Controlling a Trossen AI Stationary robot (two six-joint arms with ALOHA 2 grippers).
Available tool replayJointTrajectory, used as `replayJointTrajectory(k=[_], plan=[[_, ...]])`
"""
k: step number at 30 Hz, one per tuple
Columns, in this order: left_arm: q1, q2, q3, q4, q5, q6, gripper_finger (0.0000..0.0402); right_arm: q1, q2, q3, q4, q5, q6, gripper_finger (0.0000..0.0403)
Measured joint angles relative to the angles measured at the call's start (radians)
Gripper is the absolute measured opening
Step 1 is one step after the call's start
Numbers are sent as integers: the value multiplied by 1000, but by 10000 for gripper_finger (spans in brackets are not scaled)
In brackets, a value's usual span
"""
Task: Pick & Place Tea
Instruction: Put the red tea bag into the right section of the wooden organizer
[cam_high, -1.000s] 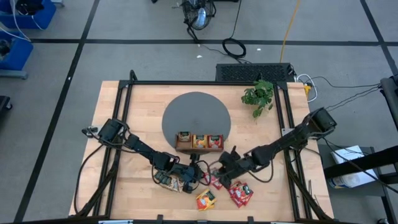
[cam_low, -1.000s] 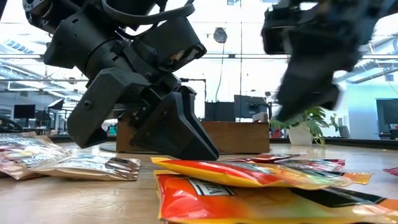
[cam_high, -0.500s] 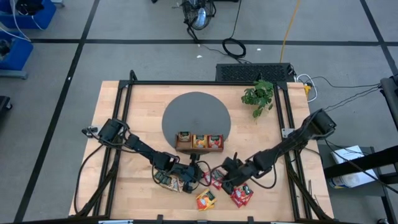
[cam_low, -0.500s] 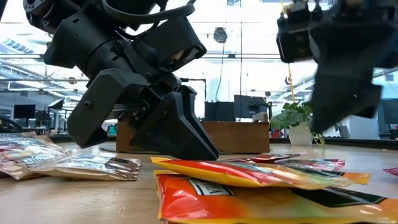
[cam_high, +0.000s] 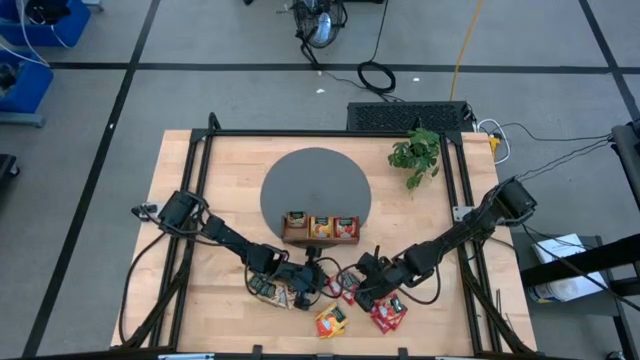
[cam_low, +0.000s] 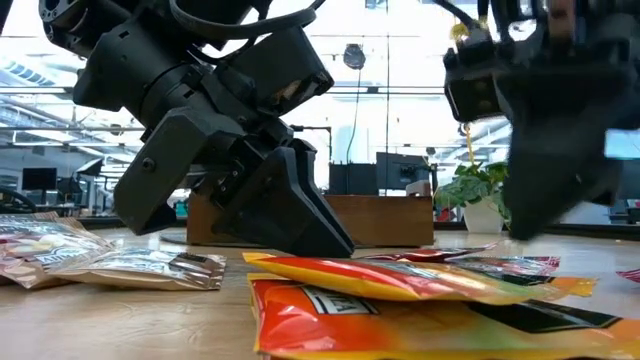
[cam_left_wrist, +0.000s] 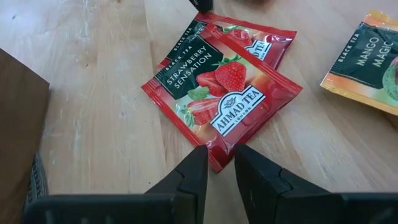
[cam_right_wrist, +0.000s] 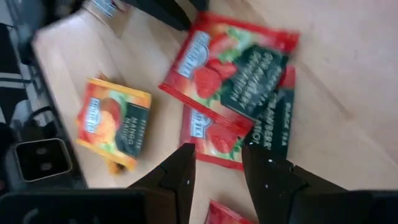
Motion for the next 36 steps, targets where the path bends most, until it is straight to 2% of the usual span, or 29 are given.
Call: replayJointTrajectory(k=[7, 22, 28, 36], plan=[[-2, 0, 0, 18, 8, -6, 88, 7, 46, 0, 0, 8, 26, 121], [-2, 0, 0, 13, 9, 19, 88, -29, 47, 0, 6, 37, -15, 121], [-2, 0, 0, 3, 9, 42, 88, -38, 47, -1, 58, 81, -37, 130], [0, 0, 1, 4, 7, 44, 88, -71, 47, -1, 50, 54, -37, 138]])
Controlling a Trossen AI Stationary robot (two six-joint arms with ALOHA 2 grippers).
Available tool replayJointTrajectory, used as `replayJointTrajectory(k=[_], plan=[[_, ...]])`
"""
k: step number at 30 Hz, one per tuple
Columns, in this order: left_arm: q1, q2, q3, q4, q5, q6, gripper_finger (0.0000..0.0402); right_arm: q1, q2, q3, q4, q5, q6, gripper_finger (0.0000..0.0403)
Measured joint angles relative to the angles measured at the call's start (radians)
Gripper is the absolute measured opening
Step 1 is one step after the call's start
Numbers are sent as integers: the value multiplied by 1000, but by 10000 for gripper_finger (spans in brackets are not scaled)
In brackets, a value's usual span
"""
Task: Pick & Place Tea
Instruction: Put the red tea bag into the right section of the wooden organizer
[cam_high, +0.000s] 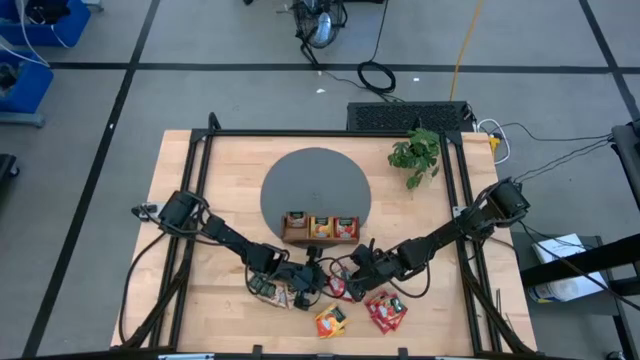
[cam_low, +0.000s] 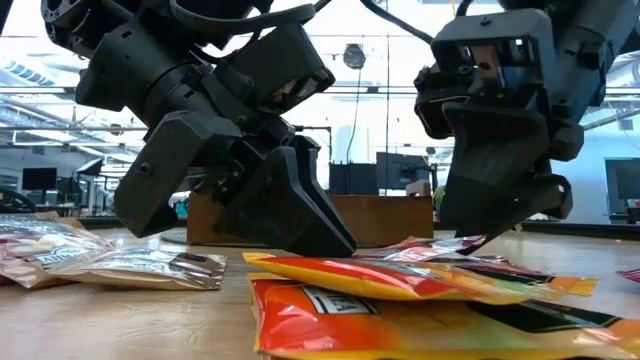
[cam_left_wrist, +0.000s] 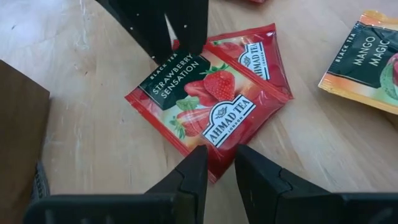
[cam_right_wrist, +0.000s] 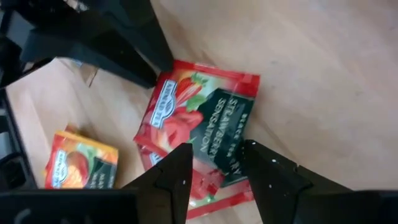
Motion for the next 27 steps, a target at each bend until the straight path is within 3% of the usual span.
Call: replayJointTrajectory(k=[9, 27], plan=[[18, 12, 1, 24, -1, -11, 88, 1, 0, 0, 4, -28, -7, 114], [22, 49, 2, 102, -7, 10, 88, -5, 0, -1, -12, -25, -181, 4]])
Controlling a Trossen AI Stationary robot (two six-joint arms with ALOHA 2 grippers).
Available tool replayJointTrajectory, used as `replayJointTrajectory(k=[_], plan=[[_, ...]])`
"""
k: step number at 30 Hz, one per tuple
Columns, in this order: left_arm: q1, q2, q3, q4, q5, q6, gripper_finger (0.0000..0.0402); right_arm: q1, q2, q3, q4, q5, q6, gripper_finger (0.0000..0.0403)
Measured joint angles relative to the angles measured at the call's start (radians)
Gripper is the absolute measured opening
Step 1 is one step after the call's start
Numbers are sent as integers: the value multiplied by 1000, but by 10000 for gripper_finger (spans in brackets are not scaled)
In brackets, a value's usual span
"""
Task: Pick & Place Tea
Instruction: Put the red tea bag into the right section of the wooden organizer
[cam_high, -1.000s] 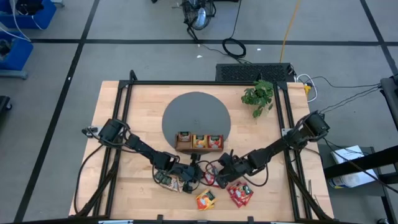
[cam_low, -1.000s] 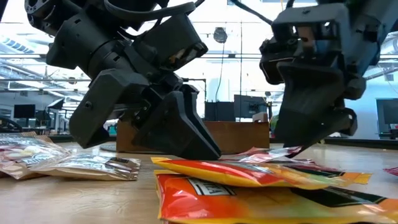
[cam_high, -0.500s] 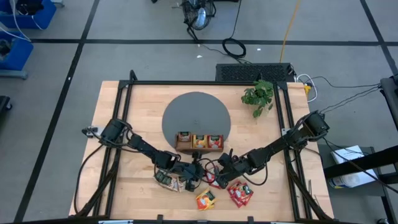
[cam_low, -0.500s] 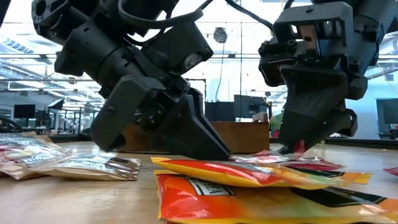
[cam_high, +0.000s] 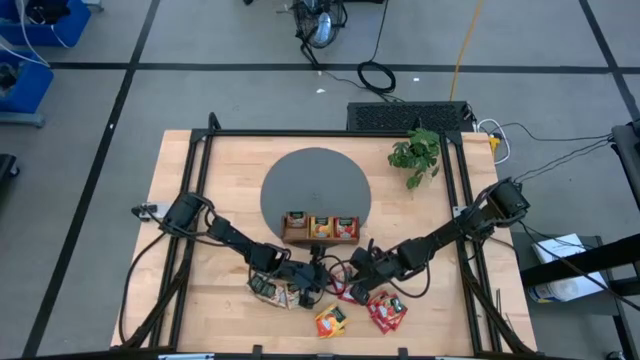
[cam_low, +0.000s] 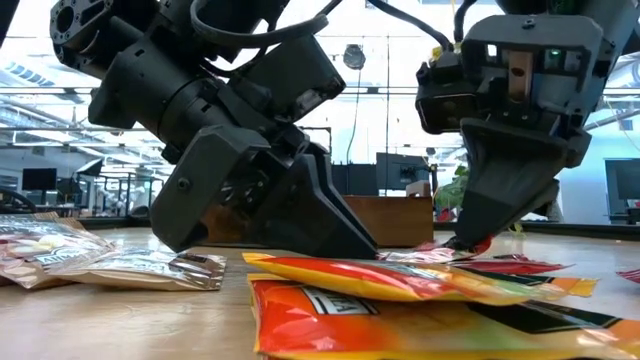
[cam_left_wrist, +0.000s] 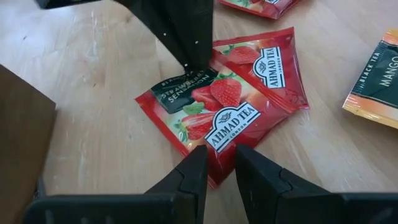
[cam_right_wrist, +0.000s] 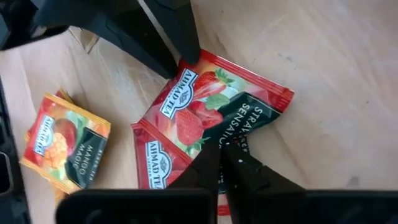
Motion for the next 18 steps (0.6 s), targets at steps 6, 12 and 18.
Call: replayJointTrajectory(k=[6, 12, 18], plan=[[-15, -25, 0, -56, -8, 35, 88, -9, 0, 0, -21, 1, -59, 1], [-68, -139, -3, -177, -35, 38, 88, -13, -43, 0, -55, 29, -117, 0], [-141, -193, -2, -262, -93, 22, 88, -14, -119, 2, -56, 50, -182, 0]])
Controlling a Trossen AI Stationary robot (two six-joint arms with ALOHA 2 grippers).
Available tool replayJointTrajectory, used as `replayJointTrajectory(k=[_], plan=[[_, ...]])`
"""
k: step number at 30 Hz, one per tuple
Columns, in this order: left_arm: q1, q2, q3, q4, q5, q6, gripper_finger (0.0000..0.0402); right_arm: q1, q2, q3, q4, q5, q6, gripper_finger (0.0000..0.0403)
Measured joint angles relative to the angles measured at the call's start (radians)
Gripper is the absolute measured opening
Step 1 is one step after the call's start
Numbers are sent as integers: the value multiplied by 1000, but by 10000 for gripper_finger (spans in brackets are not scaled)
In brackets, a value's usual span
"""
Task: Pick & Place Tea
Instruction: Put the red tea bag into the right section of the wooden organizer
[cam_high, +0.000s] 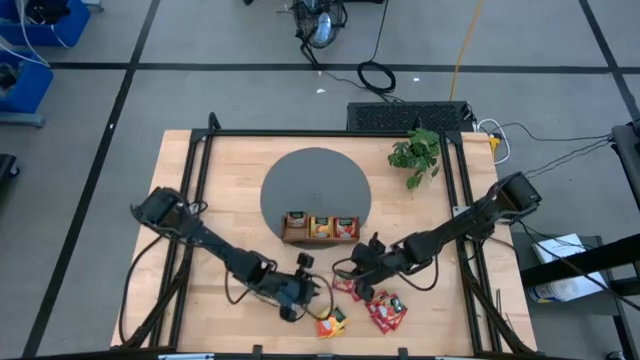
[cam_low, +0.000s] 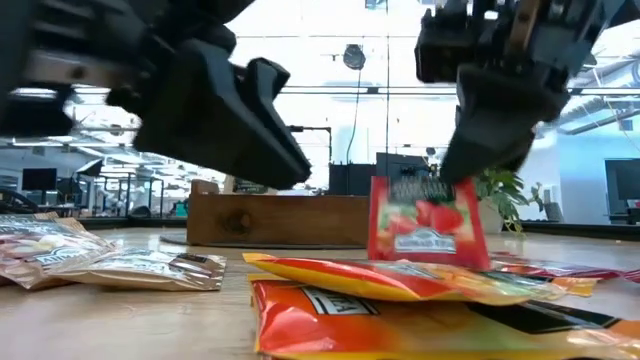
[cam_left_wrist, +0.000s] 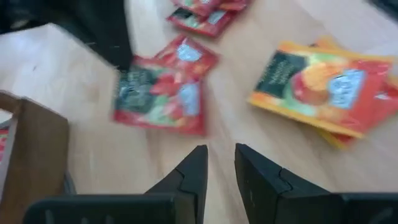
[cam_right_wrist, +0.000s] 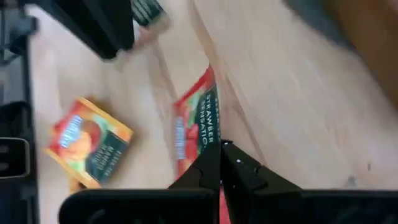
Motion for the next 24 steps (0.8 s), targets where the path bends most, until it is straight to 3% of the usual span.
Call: replayJointTrajectory(k=[4, 8, 15, 24], plan=[[-24, -2, 0, -39, -35, 16, 88, -12, -70, 24, -83, 7, -86, 0], [-26, -2, 0, -43, -42, 12, 88, -38, -137, 114, -263, 81, -223, 0], [-22, -2, 0, -46, -43, -14, 88, -159, -155, 249, -490, 111, -465, 0], [-22, -2, 0, -73, -43, -11, 88, -345, -145, 250, -494, 38, -573, 0]])
